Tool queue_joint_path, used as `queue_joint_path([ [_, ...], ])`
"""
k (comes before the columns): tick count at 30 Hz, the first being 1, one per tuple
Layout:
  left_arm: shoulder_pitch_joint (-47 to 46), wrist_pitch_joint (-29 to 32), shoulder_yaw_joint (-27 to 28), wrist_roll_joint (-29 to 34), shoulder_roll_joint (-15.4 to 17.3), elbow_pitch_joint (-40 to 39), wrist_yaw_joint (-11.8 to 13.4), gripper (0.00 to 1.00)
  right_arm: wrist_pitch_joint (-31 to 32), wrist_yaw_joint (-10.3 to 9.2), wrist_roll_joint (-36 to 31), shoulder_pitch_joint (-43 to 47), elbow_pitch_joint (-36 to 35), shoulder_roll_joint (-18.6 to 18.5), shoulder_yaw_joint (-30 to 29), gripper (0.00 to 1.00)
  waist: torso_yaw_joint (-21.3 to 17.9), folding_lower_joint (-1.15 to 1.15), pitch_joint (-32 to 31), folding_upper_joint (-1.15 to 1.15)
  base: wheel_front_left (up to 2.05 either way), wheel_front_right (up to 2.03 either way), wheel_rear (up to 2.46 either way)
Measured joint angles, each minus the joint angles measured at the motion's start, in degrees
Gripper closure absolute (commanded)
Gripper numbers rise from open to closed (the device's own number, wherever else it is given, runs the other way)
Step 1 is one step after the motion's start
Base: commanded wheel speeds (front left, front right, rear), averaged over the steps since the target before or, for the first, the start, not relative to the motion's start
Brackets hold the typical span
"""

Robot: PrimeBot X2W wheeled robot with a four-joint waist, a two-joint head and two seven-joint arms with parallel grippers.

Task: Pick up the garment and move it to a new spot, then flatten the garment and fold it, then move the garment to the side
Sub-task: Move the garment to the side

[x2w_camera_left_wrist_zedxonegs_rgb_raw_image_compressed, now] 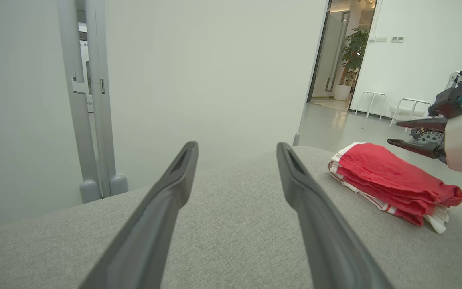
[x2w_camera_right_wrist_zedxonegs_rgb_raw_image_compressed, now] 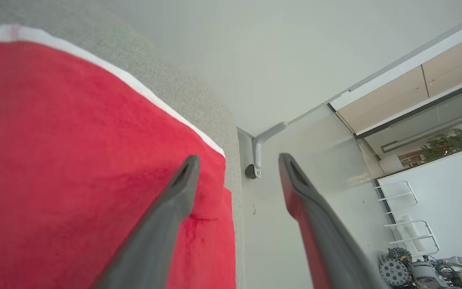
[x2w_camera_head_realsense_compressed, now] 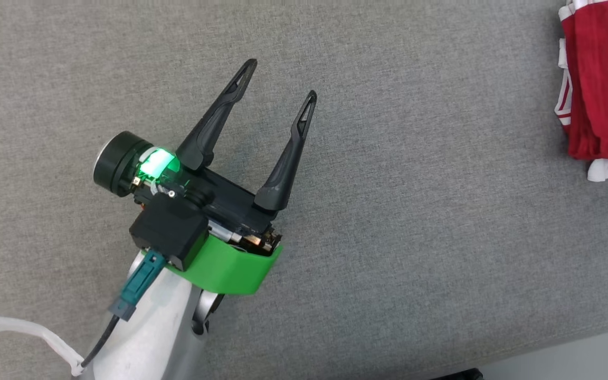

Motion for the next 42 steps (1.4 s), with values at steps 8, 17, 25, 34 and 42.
queue_joint_path([
  [8, 4.38, 0.0, 4.17, -0.24, -1.75, 1.69, -0.01, 0.0, -2.25, -0.01, 4.28, 1.88, -8.24, 7.4, 2.58, 0.0, 1.32, 0.0, -6.41, 0.0, 0.0, 0.0, 0.0],
  [17, 11.15, 0.01, 9.82, -0.48, -3.02, 4.78, 0.47, 0.0, -2.57, -0.02, 14.44, 10.37, -19.95, 16.38, 6.41, 0.0, 4.97, 0.0, -14.55, 0.0, 0.0, 0.0, 0.0],
  [25, 16.37, 0.01, 13.37, 0.21, -3.27, 9.03, 2.36, 0.0, -2.57, -0.01, 17.19, 22.43, -27.15, 24.6, 6.62, 0.0, 10.19, 0.0, -20.19, 0.0, 0.0, 0.0, 0.0],
  [34, 20.44, 0.0, 14.71, -1.24, -3.3, 10.62, 3.75, 0.0, -2.57, -0.02, 18.16, 31.88, -31.39, 32.62, 4.8, 0.0, 14.12, -0.01, -25.2, 0.0, 0.0, 0.0, 0.0],
  [42, 22.44, 0.0, 14.71, -1.9, -3.35, 10.99, 4.88, 0.0, -2.57, -0.02, 18.13, 35.04, -31.52, 33.43, 6.58, 0.0, 14.71, -0.01, -27.52, 0.0, 0.0, 0.0, 0.0],
])
